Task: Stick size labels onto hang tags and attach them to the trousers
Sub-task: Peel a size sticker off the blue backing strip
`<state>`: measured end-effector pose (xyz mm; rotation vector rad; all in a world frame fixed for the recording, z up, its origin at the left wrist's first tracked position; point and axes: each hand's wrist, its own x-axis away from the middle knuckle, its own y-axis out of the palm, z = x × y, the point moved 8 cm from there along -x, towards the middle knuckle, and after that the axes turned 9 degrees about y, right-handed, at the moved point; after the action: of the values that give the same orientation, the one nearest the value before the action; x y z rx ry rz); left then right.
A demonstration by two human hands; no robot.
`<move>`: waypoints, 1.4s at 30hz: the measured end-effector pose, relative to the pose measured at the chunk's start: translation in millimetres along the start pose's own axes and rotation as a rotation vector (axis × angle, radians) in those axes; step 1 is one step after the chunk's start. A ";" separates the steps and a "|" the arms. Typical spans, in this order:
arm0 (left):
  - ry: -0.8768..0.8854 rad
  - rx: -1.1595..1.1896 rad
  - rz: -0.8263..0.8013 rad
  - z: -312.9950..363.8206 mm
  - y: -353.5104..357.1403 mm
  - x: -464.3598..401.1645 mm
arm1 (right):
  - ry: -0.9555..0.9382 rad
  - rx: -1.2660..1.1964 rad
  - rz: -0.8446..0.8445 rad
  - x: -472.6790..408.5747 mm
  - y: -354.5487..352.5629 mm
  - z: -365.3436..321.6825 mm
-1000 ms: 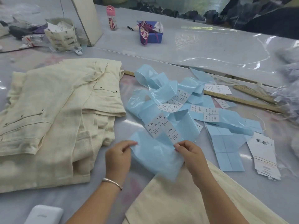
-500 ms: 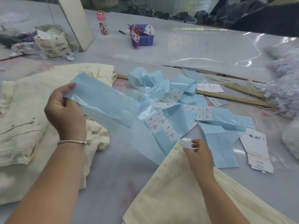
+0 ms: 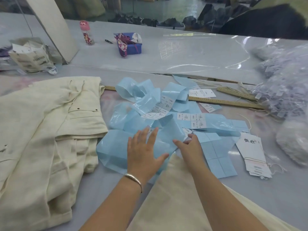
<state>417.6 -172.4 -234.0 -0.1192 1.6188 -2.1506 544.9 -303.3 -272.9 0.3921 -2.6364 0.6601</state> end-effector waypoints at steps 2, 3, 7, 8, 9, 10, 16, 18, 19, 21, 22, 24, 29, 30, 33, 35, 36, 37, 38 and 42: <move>0.036 -0.113 -0.115 3.4 19.5 -13.8 | 0.077 -0.139 -0.045 -6.2 4.8 -7.3; 0.065 -0.144 -0.142 5.1 24.3 -19.5 | 0.115 -0.163 -0.050 -9.3 6.6 -9.8; 0.140 -0.229 -0.214 2.6 25.7 -35.1 | 0.233 -0.408 -0.139 -20.0 19.9 -16.1; 0.160 -0.262 -0.228 -1.0 22.8 -36.7 | 0.243 -0.489 -0.187 -21.3 24.6 -19.5; 0.177 -0.287 -0.238 -5.3 18.8 -37.1 | 0.244 -0.551 -0.227 -22.6 27.8 -23.1; 0.182 -0.298 -0.242 -11.2 14.3 -36.5 | 0.237 -0.604 -0.258 -23.6 29.2 -26.9; -0.046 -0.421 -0.223 -72.6 -9.6 -17.9 | 0.209 -0.894 -0.348 -40.2 10.0 -29.2; -0.158 -0.465 -0.237 -95.4 -15.5 -10.2 | 0.195 -0.849 -0.317 -44.3 0.6 -23.9; -0.204 -0.475 -0.257 -104.6 -16.8 -7.2 | 0.186 -0.792 -0.287 -44.9 -3.8 -21.3; -0.242 -0.482 -0.290 -113.1 -16.0 -5.4 | 0.179 -0.737 -0.255 -42.5 -9.3 -16.8; -0.241 -0.477 -0.298 -112.6 -14.8 -6.1 | 0.188 -0.752 -0.271 -40.5 -9.7 -14.7; -0.233 -0.454 -0.278 -106.5 -14.5 -9.0 | 0.214 -0.843 -0.340 -36.3 -9.1 -10.7; -0.207 -0.454 -0.192 -91.6 -18.1 -17.5 | 0.219 -1.105 -0.378 -28.5 -23.1 -2.6; -0.186 -0.450 -0.175 -87.3 -18.0 -19.6 | 0.194 -1.145 -0.379 -27.6 -27.4 -2.6; -0.069 -0.341 -0.129 -68.5 -13.8 -27.7 | 0.145 -1.209 -0.320 -30.3 -39.3 1.6; 0.000 -0.224 -0.175 -54.0 -4.0 -33.1 | 0.102 -1.202 -0.289 -31.7 -43.5 2.1; 0.014 -0.171 -0.198 -48.0 0.6 -35.7 | 0.083 -1.189 -0.280 -32.0 -45.1 1.2; 0.009 -0.117 -0.211 -43.5 4.0 -37.5 | 0.057 -1.170 -0.280 -31.6 -46.3 -0.5; -0.020 -0.057 -0.216 -41.2 6.8 -39.0 | 0.024 -1.136 -0.282 -30.9 -46.9 -2.7; -0.211 0.204 -0.234 -40.8 20.2 -39.9 | -0.028 -0.838 -0.159 -33.9 -49.6 0.8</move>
<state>446.1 -124.4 -257.7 -0.4761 1.3146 -2.3720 592.3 -340.0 -269.0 0.3368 -2.5834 -0.5065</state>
